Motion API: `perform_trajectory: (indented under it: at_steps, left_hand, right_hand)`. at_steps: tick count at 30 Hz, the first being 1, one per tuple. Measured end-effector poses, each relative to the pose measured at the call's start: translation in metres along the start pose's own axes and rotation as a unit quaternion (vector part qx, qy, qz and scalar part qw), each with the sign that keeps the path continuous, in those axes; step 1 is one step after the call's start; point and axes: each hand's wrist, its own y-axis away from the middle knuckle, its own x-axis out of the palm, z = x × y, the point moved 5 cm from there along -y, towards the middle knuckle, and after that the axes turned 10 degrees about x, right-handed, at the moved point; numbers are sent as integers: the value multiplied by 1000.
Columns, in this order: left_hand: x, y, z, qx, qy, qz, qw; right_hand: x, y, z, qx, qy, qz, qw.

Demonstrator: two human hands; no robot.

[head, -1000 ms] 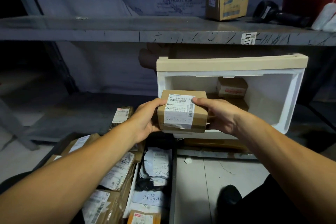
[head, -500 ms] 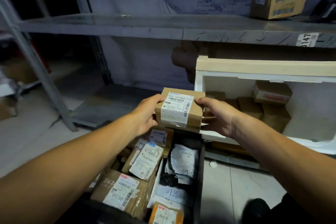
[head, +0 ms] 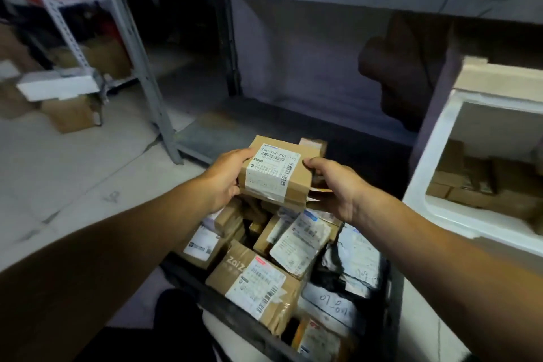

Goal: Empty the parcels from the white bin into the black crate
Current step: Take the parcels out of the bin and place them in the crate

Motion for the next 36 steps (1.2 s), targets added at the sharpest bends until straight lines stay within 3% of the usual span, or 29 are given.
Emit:
perform_trajectory:
  at_steps: [11, 23, 30, 33, 36]
  left_hand:
    - [-127, -13, 62, -65, -57, -86, 992]
    - [-197, -32, 106, -106, -166, -62, 979]
    - [-200, -49, 121, -24, -432, 2, 901]
    - [-193, -57, 127, 22, -497, 21, 867]
    - [-188, -63, 133, 44, -511, 12, 858]
  right_hand:
    - [117, -67, -67, 87, 63, 47, 993]
    - [182, -98, -115, 144, 116, 48, 982]
    - [210, -111, -140, 195, 124, 60, 971]
    - [212, -116, -149, 219, 97, 51, 970]
    - [208, -120, -148, 223, 79, 39, 971]
